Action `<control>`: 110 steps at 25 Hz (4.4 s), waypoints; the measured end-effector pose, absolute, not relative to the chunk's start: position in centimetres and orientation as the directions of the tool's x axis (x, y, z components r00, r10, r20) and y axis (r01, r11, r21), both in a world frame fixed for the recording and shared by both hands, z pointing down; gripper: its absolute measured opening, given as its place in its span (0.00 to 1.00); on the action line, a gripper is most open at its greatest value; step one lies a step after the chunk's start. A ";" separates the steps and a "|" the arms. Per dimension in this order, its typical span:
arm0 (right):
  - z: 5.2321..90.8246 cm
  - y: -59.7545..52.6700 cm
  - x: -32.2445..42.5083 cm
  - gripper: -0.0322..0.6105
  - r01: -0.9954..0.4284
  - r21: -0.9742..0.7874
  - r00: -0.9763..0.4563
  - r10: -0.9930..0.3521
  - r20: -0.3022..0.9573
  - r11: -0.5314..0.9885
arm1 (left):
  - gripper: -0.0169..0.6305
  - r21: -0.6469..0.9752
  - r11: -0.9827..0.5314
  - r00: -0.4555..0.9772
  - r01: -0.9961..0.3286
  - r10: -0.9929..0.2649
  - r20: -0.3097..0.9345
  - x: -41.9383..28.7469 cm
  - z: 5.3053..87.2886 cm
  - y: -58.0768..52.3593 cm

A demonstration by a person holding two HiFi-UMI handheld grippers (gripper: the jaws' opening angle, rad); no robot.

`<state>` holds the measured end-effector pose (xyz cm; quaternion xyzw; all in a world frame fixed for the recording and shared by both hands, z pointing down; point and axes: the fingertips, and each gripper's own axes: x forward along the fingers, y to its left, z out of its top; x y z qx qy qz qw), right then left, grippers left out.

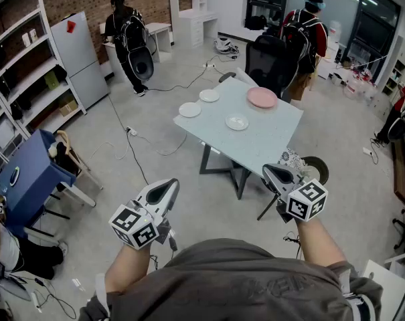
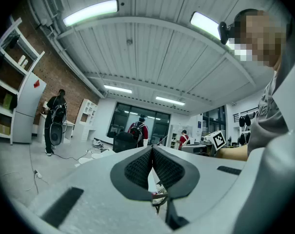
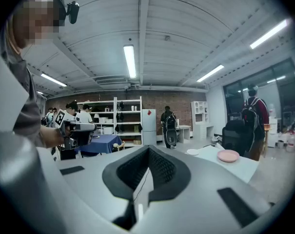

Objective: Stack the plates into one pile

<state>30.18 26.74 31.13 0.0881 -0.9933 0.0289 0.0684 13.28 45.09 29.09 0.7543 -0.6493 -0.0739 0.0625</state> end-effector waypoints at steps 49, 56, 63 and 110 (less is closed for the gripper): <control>31.3 18.0 36.9 0.04 -0.061 -0.062 -0.994 -0.055 0.092 0.996 | 0.34 0.127 -0.059 0.062 -0.990 -0.998 0.019 22.1 28.5 35.8; 33.1 15.3 30.7 0.04 -0.078 -0.058 -0.991 -0.071 0.117 0.995 | 0.34 0.147 -0.092 0.094 -0.985 -0.996 0.008 15.6 30.1 32.4; 33.0 10.7 17.6 0.04 -0.129 -0.058 -0.989 -0.124 0.084 0.990 | 0.34 0.150 -0.168 0.170 -0.974 -0.985 0.001 1.8 31.5 26.9; 37.9 -18.4 -16.3 0.04 -0.094 -0.053 -0.987 -0.086 0.134 0.994 | 0.34 0.343 -0.170 0.250 -0.924 -0.946 0.206 -33.2 41.7 -4.7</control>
